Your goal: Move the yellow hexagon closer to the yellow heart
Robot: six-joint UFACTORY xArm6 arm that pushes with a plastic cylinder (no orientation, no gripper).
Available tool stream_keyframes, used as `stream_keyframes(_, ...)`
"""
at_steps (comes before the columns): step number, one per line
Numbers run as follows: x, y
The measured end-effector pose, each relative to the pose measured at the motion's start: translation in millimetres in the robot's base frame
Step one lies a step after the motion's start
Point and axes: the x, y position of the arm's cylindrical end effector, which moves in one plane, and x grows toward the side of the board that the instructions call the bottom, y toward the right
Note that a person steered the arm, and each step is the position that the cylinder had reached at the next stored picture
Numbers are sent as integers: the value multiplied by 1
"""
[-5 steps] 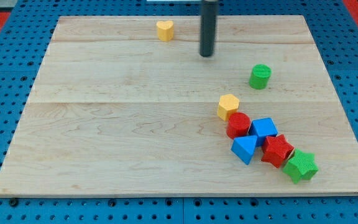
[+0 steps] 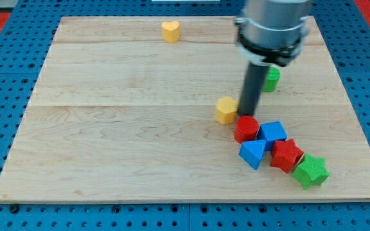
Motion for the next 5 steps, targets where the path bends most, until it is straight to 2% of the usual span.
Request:
stream_keyframes(1, -1, -51)
stream_keyframes(2, 25, -40)
stream_keyframes(3, 24, -69)
stream_keyframes(5, 16, -81)
